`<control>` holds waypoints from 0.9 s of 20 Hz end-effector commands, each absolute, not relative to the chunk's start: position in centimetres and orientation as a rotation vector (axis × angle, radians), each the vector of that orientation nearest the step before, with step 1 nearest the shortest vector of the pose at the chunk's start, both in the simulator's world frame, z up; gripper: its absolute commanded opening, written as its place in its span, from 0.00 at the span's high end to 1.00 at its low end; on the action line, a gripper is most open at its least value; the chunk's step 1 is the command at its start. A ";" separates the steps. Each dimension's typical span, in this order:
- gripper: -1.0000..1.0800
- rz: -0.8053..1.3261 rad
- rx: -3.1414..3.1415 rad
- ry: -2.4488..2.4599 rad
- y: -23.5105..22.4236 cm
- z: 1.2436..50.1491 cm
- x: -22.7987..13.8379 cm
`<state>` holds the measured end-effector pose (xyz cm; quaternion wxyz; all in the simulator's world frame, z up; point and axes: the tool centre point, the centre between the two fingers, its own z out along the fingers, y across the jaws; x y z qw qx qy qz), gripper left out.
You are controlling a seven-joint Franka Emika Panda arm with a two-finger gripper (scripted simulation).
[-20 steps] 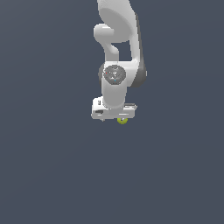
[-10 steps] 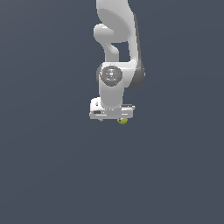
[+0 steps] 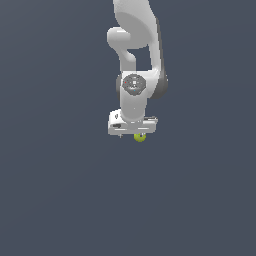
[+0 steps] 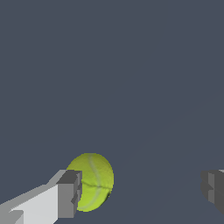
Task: Pick up the object and move it to a goal position.
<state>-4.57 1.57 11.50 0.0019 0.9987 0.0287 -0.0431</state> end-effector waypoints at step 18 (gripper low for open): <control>0.04 -0.001 3.136 0.181 6.4 9.1 -10.1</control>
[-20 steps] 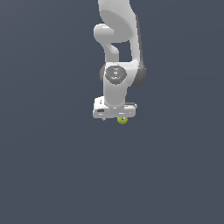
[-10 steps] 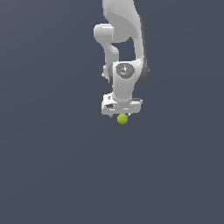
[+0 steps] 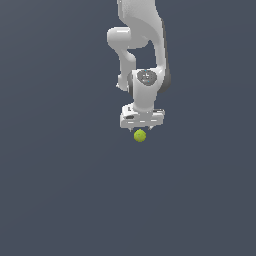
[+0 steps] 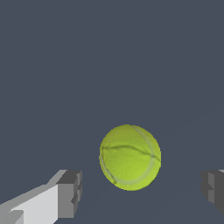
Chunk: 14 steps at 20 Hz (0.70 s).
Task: Pick up the object and move it to a goal position.
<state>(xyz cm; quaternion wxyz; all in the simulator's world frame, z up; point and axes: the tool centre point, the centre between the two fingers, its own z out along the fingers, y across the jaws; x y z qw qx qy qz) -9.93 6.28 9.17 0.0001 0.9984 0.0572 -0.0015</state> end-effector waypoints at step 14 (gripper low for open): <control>0.04 -0.001 3.136 0.181 6.4 5.4 -10.2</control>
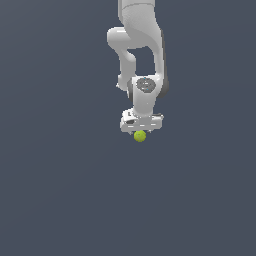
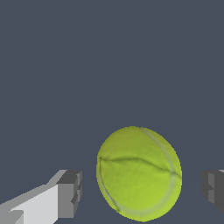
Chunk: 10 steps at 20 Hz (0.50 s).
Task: Pick up the object and move it to a goal position.
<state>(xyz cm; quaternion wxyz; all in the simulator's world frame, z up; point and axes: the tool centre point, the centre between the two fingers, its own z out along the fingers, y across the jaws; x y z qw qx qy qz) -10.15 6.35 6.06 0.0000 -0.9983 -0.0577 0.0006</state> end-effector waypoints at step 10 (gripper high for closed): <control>1.00 0.000 -3.136 -0.182 6.4 4.1 -10.1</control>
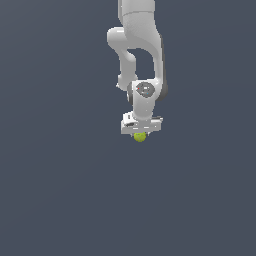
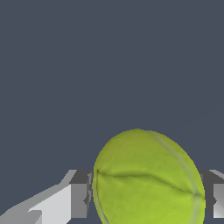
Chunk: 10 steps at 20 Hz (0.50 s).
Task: Pick up the object and move it to a goal position.
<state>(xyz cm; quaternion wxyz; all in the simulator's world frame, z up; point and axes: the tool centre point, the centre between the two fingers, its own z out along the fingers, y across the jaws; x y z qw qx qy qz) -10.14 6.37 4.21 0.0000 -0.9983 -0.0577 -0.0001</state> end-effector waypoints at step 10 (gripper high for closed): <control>1.00 -0.001 -3.136 -0.181 6.4 4.3 -10.1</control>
